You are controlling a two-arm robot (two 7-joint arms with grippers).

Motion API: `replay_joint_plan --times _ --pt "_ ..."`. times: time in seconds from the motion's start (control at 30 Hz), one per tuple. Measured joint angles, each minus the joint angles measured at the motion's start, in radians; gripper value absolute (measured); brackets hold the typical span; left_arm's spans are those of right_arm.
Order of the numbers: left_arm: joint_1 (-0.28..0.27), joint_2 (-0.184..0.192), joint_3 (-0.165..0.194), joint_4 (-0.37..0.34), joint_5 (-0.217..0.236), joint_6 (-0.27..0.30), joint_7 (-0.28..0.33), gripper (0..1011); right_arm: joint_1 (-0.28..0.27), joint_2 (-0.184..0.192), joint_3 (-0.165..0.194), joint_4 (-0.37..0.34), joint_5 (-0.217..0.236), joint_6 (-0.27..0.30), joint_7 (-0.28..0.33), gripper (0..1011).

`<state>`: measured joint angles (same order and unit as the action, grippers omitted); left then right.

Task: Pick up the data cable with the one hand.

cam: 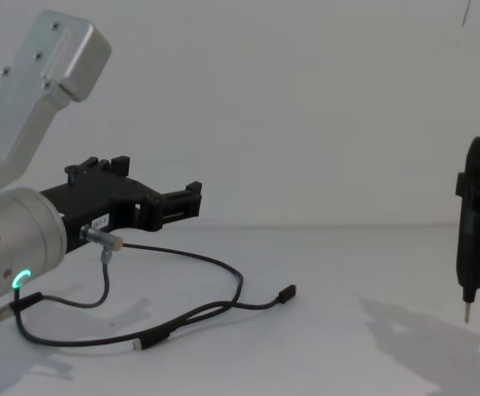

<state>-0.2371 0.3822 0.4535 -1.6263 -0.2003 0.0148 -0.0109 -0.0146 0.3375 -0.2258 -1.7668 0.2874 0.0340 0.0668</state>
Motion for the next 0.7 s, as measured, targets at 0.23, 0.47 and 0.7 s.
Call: replay_joint_plan --times 0.23,0.47,0.7 --pt "0.0 0.0 0.0 0.0 0.0 0.0 0.0 1001 0.0 0.0 0.0 0.0 0.0 0.0 0.0 279" --pt "0.0 -0.001 0.0 0.0 0.0 0.0 -0.001 1001 0.0 0.0 0.0 0.0 0.0 0.0 0.0 279" --pt "-0.016 -0.009 -0.002 0.013 -0.015 -0.021 -0.029 1001 0.0 0.0 0.0 0.0 0.0 0.0 0.0 279"
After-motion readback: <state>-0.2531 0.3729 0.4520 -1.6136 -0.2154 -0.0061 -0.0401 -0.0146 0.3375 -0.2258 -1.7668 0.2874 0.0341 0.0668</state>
